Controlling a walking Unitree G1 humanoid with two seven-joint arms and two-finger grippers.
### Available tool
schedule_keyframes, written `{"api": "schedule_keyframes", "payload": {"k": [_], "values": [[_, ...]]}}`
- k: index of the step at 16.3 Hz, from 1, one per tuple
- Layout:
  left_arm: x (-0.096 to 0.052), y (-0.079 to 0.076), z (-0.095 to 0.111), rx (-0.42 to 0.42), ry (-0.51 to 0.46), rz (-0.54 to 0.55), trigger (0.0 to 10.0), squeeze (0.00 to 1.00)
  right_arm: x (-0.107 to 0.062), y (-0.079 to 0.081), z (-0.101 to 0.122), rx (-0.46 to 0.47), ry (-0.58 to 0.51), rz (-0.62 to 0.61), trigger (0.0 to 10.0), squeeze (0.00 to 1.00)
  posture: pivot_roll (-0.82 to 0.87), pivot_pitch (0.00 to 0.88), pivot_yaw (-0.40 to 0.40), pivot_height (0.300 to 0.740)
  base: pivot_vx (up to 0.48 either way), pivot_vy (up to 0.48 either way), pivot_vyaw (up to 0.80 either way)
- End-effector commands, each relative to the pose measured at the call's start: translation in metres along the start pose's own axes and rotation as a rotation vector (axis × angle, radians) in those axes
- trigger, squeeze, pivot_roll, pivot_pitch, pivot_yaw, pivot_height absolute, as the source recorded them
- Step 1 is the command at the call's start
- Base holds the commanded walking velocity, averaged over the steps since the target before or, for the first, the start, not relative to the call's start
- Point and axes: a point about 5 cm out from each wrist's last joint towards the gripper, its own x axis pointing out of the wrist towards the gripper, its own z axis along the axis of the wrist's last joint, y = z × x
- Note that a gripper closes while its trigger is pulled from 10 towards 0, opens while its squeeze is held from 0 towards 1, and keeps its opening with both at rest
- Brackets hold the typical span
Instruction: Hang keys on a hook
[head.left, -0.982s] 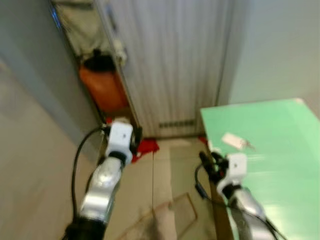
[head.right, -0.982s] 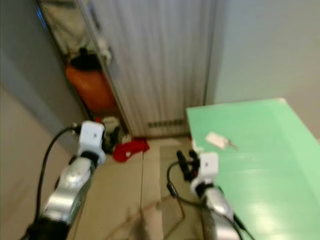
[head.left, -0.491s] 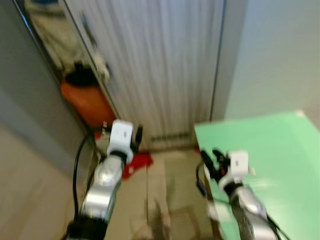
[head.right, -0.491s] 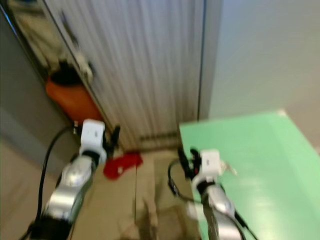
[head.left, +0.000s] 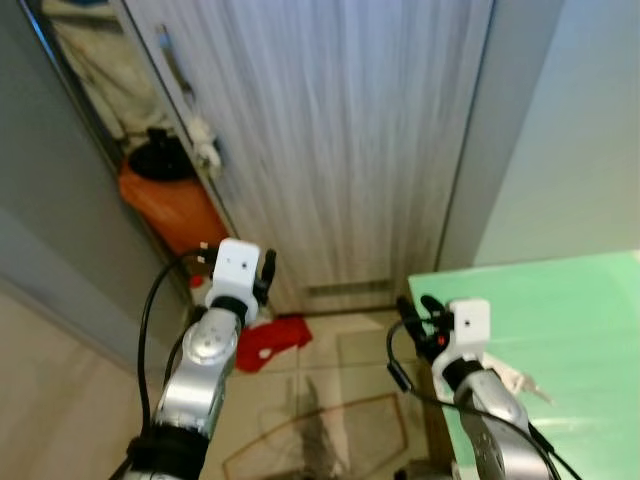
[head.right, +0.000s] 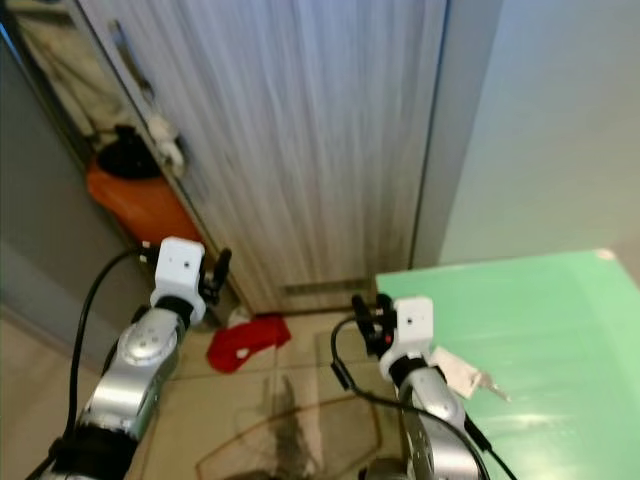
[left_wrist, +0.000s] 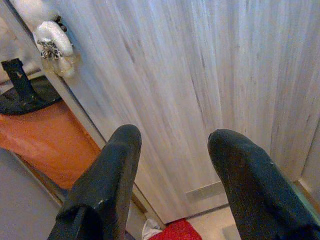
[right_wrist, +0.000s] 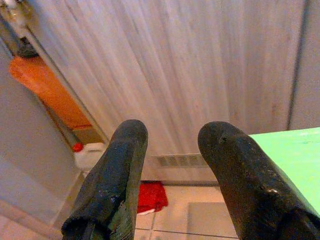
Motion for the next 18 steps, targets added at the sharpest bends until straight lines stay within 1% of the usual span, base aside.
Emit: {"api": "schedule_keyframes", "payload": {"k": [1,2,3,4,7,8,9,15,17,18], "values": [[-0.001,0.011,-0.007,0.023,0.039,0.034,10.0,0.00,0.002,0.009,-0.004,0.019,0.015,0.020,10.0,0.00,-0.20,0.041,0.152,0.740,0.000,0.000,-0.51],[0.000,0.012,-0.007,0.058,0.047,0.038,10.0,0.00,0.003,0.009,-0.005,0.018,0.018,0.019,10.0,0.00,-0.20,0.041,0.153,0.740,0.000,0.000,-0.51],[0.001,0.010,-0.009,0.073,0.069,0.017,10.0,0.00,0.004,0.009,-0.005,0.012,0.017,0.021,10.0,0.00,-0.20,0.041,0.155,0.736,0.000,0.000,0.00],[0.003,0.009,-0.011,0.073,0.085,0.004,10.0,0.00,0.004,0.009,-0.005,0.005,0.017,0.017,10.0,0.00,-0.20,0.041,0.156,0.731,0.000,0.000,0.00],[0.006,0.012,-0.006,0.071,0.061,-0.024,10.0,0.00,0.005,0.008,-0.005,-0.003,0.015,0.015,10.0,0.00,-0.20,0.037,0.156,0.731,0.000,0.000,0.00],[0.006,0.011,-0.003,0.021,0.038,-0.051,10.0,0.00,0.005,0.007,-0.005,-0.005,0.018,0.017,10.0,0.00,-0.20,0.031,0.154,0.731,0.000,0.386,0.00],[0.006,0.010,-0.003,0.001,0.033,-0.052,10.0,0.00,0.004,0.006,-0.006,-0.008,0.020,0.018,10.0,0.00,-0.21,0.027,0.152,0.731,0.000,0.480,0.00],[0.010,0.011,-0.002,-0.008,0.030,-0.046,10.0,0.00,0.005,0.004,-0.006,-0.008,0.027,0.024,10.0,0.00,-0.21,0.015,0.147,0.731,0.000,0.480,0.00],[0.012,0.013,-0.003,0.021,0.045,-0.029,10.0,0.00,0.006,0.004,-0.008,-0.010,0.042,0.023,10.0,0.00,-0.21,0.012,0.148,0.731,0.000,0.000,0.00],[0.012,0.013,-0.003,0.026,0.046,-0.031,10.0,0.00,0.007,0.005,-0.009,-0.007,0.048,0.023,10.0,0.00,-0.21,0.010,0.151,0.731,0.000,0.000,-0.64]]}}
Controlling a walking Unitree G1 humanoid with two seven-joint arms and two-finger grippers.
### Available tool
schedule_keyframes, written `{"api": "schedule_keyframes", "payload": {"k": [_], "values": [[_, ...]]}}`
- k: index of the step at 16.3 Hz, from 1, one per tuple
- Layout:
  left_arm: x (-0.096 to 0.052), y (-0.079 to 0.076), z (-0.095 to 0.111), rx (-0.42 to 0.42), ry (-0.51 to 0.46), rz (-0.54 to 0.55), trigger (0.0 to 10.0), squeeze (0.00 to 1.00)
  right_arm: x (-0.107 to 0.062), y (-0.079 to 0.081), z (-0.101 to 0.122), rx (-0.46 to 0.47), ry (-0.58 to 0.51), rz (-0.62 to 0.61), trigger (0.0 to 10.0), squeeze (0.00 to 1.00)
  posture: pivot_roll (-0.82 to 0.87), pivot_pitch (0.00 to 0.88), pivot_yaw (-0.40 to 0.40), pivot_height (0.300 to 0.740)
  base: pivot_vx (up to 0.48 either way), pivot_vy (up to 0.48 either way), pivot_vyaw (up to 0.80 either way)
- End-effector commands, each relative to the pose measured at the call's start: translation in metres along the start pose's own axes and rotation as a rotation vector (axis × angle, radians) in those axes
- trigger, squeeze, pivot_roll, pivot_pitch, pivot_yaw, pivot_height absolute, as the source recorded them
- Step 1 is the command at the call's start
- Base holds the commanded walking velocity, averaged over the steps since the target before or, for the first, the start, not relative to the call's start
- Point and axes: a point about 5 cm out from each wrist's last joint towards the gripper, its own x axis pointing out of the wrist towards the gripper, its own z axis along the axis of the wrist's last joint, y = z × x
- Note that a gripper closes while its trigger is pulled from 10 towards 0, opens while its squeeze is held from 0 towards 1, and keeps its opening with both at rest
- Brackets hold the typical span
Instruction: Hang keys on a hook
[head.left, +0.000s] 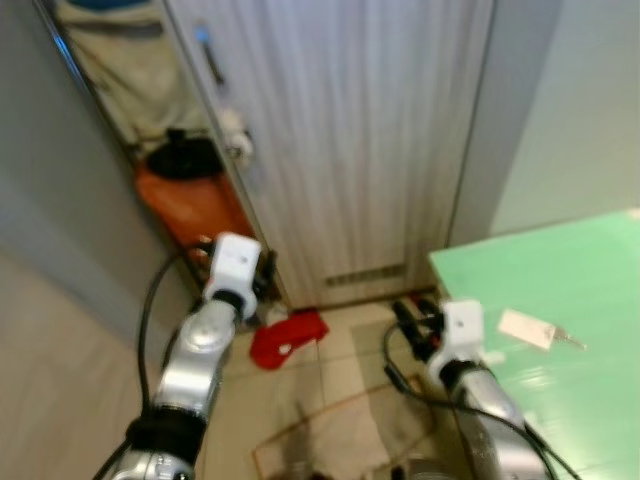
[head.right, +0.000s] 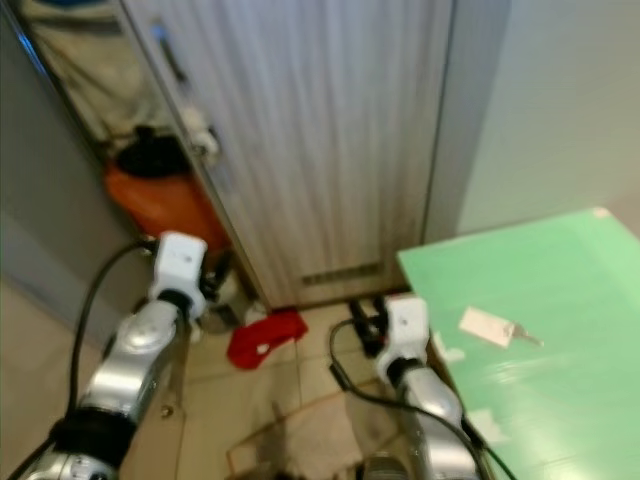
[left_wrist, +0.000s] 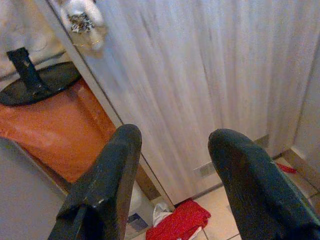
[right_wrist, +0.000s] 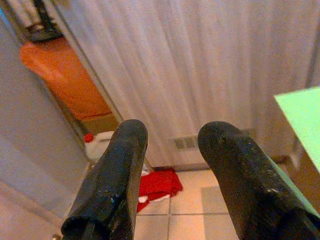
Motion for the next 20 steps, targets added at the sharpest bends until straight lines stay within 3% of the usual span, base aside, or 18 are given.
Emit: {"api": "schedule_keyframes", "payload": {"k": [1,9,10,13,16,20], "values": [[0.002,0.008,0.004,0.026,-0.005,0.025,10.0,0.00,0.004,0.007,0.001,0.005,-0.004,0.019,10.0,0.00,-0.22,0.010,0.152,0.731,0.000,0.000,-0.63],[0.006,0.004,0.009,0.011,-0.059,-0.023,10.0,0.00,0.005,-0.003,0.013,-0.008,-0.069,-0.056,10.0,0.00,-0.23,0.020,0.149,0.731,0.000,0.000,-0.60],[0.000,0.010,0.004,-0.137,-0.110,-0.016,10.0,0.00,0.001,-0.014,0.032,-0.071,-0.168,-0.150,10.0,0.00,-0.23,0.020,0.144,0.731,0.000,0.000,-0.56],[-0.017,0.021,-0.029,-0.200,-0.020,0.068,10.0,0.00,-0.014,-0.027,0.044,-0.124,-0.214,-0.194,10.0,0.00,-0.25,0.028,0.135,0.731,0.000,0.000,-0.57],[-0.020,0.010,-0.050,-0.213,0.064,0.041,10.0,0.00,-0.023,-0.029,0.041,-0.147,-0.203,-0.198,10.0,0.00,-0.27,0.028,0.121,0.731,0.000,0.000,-0.57],[-0.011,-0.005,-0.039,-0.217,0.013,-0.032,10.0,0.00,-0.020,-0.022,0.041,-0.151,-0.187,-0.180,10.0,0.00,-0.27,0.022,0.110,0.731,0.000,0.000,-0.57]]}}
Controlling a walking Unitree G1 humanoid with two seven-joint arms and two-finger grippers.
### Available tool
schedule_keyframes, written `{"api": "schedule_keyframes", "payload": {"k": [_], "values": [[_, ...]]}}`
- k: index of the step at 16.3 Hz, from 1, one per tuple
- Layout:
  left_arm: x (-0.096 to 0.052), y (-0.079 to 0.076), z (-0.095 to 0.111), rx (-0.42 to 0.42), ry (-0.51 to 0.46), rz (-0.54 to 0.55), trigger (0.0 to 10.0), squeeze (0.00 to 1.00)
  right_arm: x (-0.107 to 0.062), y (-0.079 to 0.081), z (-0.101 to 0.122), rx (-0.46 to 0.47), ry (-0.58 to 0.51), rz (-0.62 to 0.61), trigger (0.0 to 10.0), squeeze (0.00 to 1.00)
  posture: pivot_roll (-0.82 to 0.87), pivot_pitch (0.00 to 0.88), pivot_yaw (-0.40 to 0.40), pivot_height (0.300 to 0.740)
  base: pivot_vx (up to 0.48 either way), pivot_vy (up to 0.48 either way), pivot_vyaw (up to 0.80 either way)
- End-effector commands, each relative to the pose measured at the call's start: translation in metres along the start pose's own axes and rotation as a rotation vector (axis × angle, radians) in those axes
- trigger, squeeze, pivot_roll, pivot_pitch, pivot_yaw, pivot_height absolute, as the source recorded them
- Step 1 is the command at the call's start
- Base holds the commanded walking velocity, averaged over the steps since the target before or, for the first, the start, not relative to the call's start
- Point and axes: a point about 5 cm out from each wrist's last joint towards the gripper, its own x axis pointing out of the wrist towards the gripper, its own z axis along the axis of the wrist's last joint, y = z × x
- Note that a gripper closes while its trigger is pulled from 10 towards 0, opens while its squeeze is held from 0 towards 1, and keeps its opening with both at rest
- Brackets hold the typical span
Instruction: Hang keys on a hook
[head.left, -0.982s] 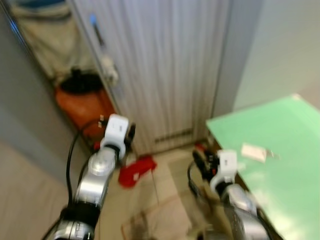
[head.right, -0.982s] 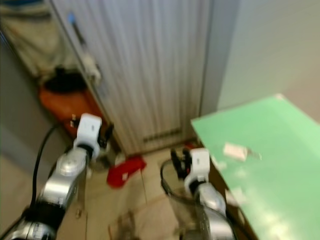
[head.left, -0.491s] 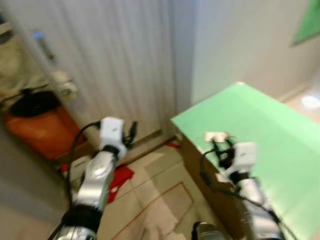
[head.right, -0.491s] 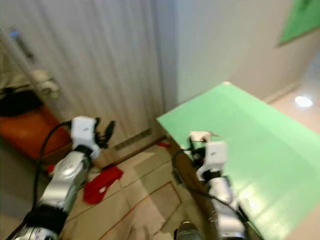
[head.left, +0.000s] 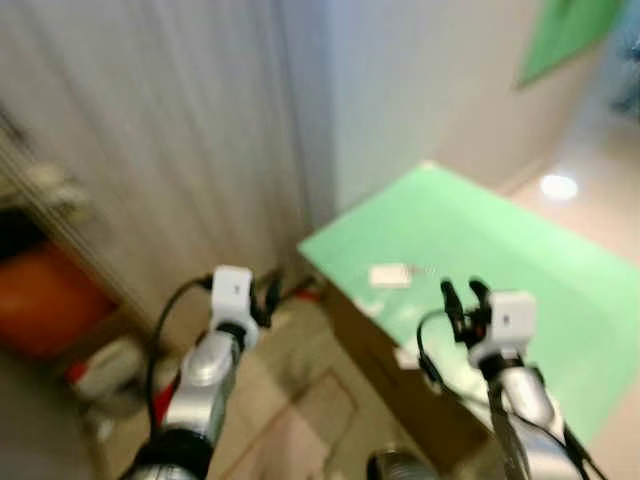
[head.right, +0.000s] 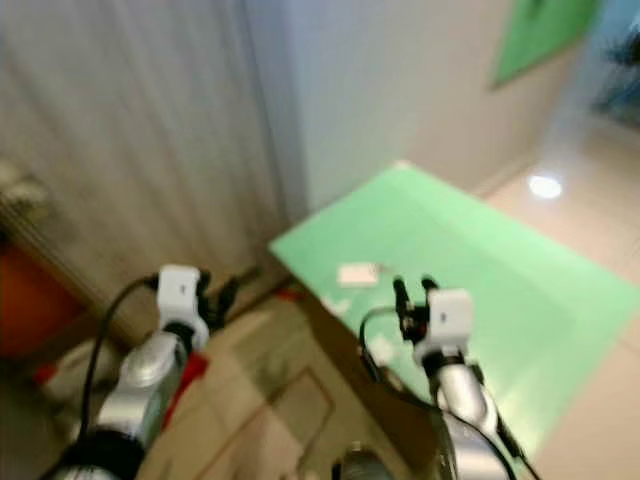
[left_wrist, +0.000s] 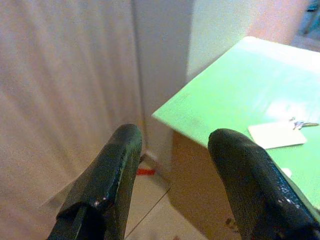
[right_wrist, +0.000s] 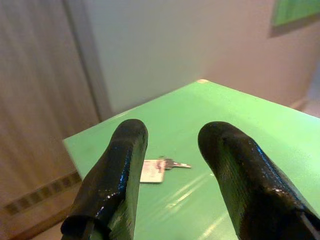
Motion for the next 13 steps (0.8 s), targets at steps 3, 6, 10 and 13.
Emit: {"api": "schedule_keyframes", "payload": {"k": [3,6,10,13], "values": [[0.001,-0.001,0.000,-0.021,-0.013,-0.032,10.0,0.00,0.006,0.004,0.007,-0.002,-0.017,0.011,10.0,0.00,-0.27,0.021,0.107,0.731,0.000,0.000,-0.58],[0.006,-0.002,0.006,0.030,-0.020,-0.066,10.0,0.00,0.008,0.010,0.005,0.008,-0.011,0.018,10.0,0.00,-0.27,0.012,0.113,0.731,0.000,0.000,-0.58],[0.013,-0.007,0.017,0.064,-0.039,-0.129,10.0,0.00,0.008,0.016,-0.001,0.016,0.007,0.043,10.0,0.00,-0.27,0.012,0.121,0.731,0.000,0.000,-0.43],[0.020,-0.015,0.031,0.129,-0.070,-0.233,10.0,0.00,0.010,0.018,-0.005,0.034,0.024,0.043,10.0,0.00,-0.26,0.007,0.128,0.731,0.000,0.000,0.00]]}}
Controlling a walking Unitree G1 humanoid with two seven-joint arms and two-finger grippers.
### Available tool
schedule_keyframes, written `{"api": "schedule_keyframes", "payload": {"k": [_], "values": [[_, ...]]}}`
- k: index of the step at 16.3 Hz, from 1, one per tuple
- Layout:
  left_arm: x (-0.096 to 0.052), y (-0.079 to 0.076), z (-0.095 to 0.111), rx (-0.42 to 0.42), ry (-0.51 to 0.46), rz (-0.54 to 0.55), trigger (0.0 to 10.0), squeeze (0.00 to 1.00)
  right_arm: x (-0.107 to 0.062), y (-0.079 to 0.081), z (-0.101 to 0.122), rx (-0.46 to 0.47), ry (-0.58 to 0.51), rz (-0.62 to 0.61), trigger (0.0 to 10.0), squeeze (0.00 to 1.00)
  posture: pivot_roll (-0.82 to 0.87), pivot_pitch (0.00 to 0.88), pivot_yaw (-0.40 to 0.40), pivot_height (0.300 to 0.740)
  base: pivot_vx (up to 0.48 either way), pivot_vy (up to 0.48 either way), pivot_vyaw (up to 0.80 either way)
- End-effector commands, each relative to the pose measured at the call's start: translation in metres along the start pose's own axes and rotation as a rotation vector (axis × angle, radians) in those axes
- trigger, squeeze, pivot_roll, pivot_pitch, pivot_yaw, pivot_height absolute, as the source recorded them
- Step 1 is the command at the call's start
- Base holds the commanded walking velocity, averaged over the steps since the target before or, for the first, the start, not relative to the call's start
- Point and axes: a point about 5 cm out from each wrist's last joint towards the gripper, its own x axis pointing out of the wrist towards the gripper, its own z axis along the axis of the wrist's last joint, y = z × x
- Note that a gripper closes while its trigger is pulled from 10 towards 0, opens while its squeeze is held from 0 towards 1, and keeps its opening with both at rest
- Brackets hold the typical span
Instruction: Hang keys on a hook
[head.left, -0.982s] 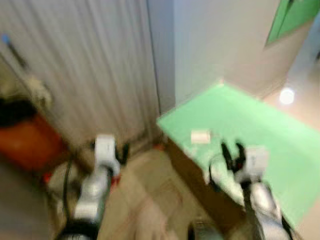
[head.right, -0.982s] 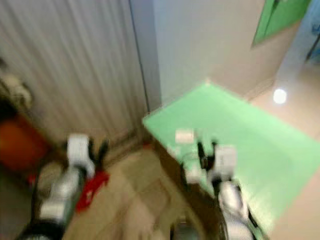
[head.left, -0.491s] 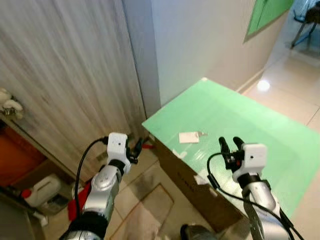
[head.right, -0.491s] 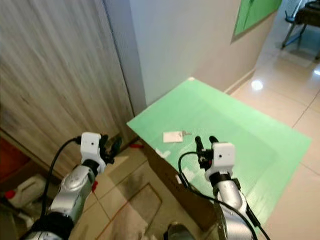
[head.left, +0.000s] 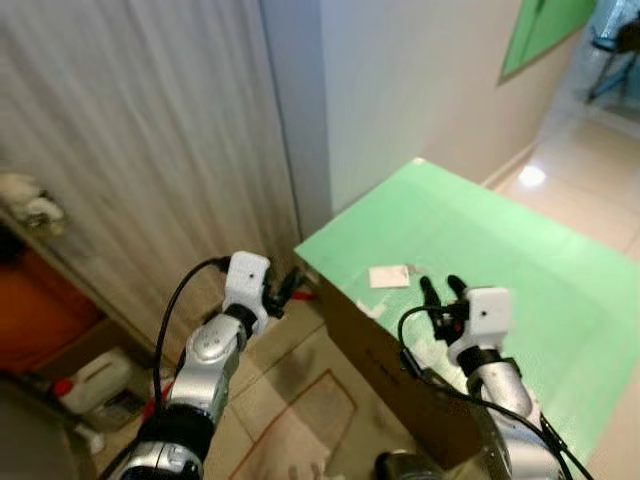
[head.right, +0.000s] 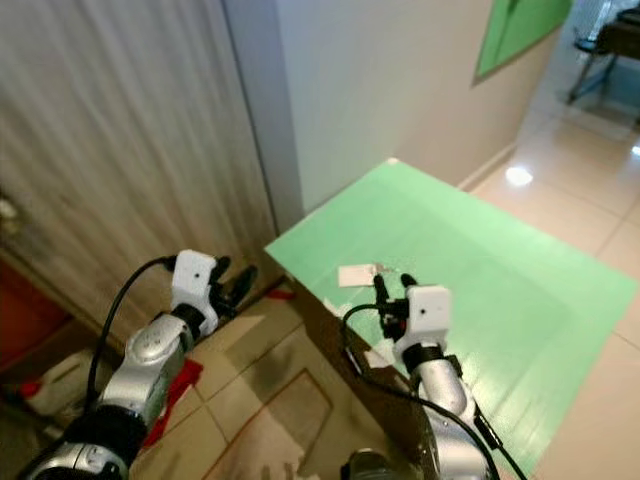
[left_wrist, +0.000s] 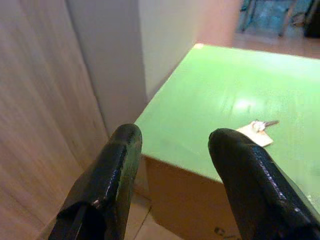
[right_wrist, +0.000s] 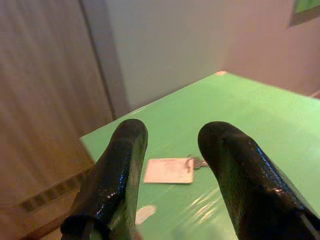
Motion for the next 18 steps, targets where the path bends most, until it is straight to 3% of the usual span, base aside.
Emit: {"api": "schedule_keyframes", "payload": {"k": [1,3,8,16,18], "values": [[0.004,0.002,0.008,0.023,-0.007,-0.032,10.0,0.00,0.001,0.002,0.000,-0.001,0.000,0.001,10.0,0.00,-0.26,0.005,0.135,0.731,0.000,0.000,0.00],[0.008,-0.001,0.010,0.051,-0.001,-0.083,10.0,0.00,0.001,0.002,-0.001,-0.003,0.000,-0.001,10.0,0.00,-0.27,0.005,0.140,0.731,0.000,0.000,0.00],[0.012,0.004,0.014,0.001,-0.021,-0.078,10.0,0.00,0.000,0.001,-0.005,-0.010,0.021,-0.005,10.0,0.00,-0.28,0.005,0.140,0.731,0.000,0.000,-0.44],[0.015,0.009,0.020,0.032,-0.041,-0.091,10.0,0.00,0.001,0.001,-0.008,-0.018,0.037,0.004,10.0,0.00,-0.27,0.017,0.133,0.731,0.455,0.000,-0.53],[0.016,0.013,0.017,0.057,-0.005,-0.051,10.0,0.00,0.001,0.003,-0.007,-0.019,0.026,0.018,10.0,0.00,-0.27,0.019,0.135,0.731,0.000,0.000,-0.26]]}}
